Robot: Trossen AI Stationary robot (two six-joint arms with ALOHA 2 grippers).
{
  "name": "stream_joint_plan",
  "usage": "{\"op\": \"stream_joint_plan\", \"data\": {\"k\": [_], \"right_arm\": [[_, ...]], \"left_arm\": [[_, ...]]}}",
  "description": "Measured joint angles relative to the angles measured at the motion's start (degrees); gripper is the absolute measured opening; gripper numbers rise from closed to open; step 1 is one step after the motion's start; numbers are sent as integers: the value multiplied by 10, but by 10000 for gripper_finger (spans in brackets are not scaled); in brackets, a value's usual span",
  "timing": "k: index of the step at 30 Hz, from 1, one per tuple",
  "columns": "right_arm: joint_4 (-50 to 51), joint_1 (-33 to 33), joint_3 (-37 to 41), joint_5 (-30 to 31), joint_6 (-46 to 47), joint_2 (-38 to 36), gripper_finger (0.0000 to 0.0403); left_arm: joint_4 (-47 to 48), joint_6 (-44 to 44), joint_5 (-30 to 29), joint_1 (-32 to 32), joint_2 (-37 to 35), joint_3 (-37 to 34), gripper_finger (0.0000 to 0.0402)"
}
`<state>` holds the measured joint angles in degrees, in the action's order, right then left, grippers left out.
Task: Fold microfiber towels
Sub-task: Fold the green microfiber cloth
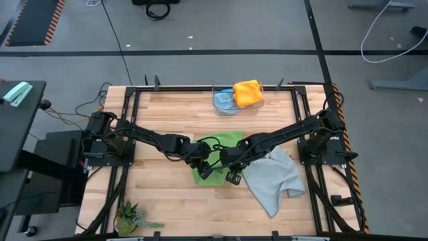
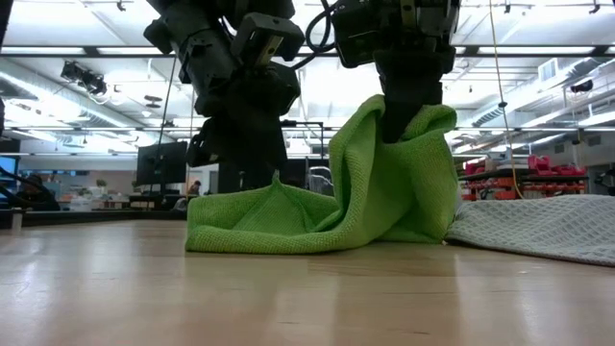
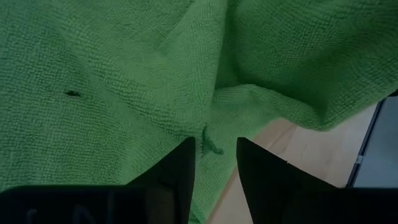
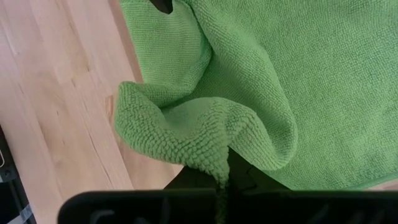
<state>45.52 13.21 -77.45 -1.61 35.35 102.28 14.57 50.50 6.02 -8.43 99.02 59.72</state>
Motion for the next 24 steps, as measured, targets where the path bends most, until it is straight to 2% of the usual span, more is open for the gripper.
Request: {"op": "stream_joint_plan", "data": {"k": [15,24], "right_arm": [[0,-17,0,0,0,0,0],[0,-18,0,0,-2,0,0]], "left_arm": [[-1,7,0,-8,0,0,120],[0,11,-19,-8,3,0,93]]}}
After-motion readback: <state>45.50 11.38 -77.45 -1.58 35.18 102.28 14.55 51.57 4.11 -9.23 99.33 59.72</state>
